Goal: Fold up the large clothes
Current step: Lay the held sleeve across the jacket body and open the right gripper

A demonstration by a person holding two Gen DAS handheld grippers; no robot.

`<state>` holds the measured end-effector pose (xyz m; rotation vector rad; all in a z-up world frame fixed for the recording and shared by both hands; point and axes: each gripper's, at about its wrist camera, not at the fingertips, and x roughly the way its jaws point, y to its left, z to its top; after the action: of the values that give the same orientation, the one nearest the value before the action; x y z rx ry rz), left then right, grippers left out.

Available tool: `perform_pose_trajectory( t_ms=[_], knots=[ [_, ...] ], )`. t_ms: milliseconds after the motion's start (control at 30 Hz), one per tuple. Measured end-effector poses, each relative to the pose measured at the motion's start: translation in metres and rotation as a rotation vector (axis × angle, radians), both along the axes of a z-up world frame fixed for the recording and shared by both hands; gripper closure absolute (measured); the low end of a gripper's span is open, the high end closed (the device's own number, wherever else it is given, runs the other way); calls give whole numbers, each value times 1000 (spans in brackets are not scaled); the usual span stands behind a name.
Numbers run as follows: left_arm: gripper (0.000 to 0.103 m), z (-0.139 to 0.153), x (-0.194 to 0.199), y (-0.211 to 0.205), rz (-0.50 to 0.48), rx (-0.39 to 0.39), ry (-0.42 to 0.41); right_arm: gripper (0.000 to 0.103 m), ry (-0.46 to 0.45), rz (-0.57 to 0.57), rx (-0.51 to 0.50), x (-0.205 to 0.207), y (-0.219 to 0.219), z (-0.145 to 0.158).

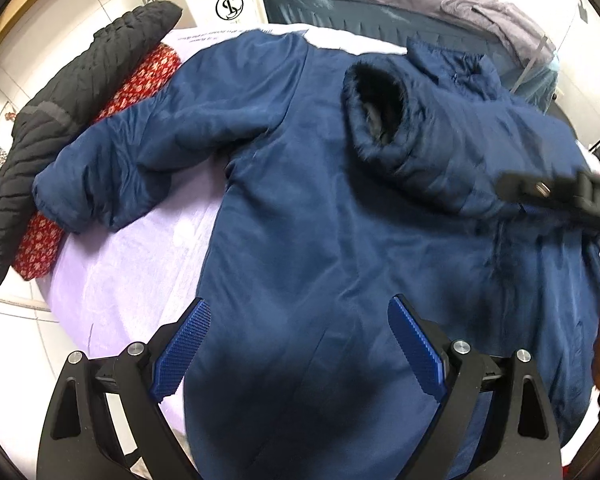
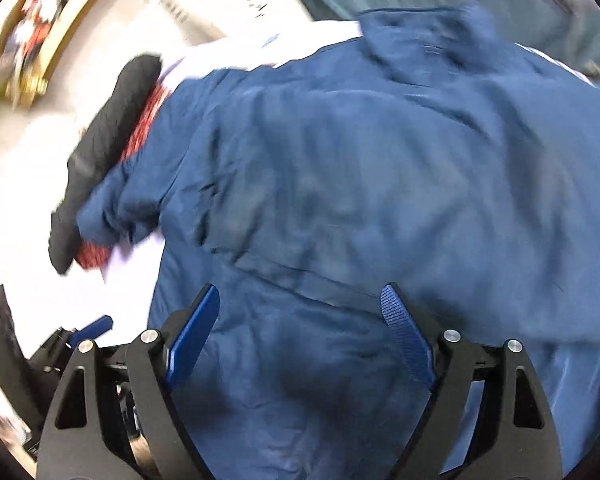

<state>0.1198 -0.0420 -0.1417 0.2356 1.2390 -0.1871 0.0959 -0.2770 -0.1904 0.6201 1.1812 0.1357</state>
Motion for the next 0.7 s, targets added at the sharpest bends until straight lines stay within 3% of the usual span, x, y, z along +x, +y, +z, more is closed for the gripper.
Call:
perform_pose_trajectory(
  t_ms=[200,333,433,533,600,633,700],
  knots=[
    [14,17,40,-38,-47,-43,-62,20,9,-185,15,-39,-69,2],
    [15,21,67,-72,-98,-62,-92,20,-1,-274,-89,-58,-98,9],
    [14,10,78,-103,-166,-36,-83,20,17,-317,-221,-64,-117,16],
    [14,-11,81,-125,-226,28,-67,20,44,-283,-329,-60,-125,15],
    [14,-30,84,-135,-257,89,-47,20,111,-205,-455,-49,-122,4],
    [14,-42,87,-140,-266,139,-36,19,142,-175,-490,-44,-120,-2],
    [13,-57,93,-139,-265,164,-7,19,184,-134,-513,-39,-118,-16]
  ],
)
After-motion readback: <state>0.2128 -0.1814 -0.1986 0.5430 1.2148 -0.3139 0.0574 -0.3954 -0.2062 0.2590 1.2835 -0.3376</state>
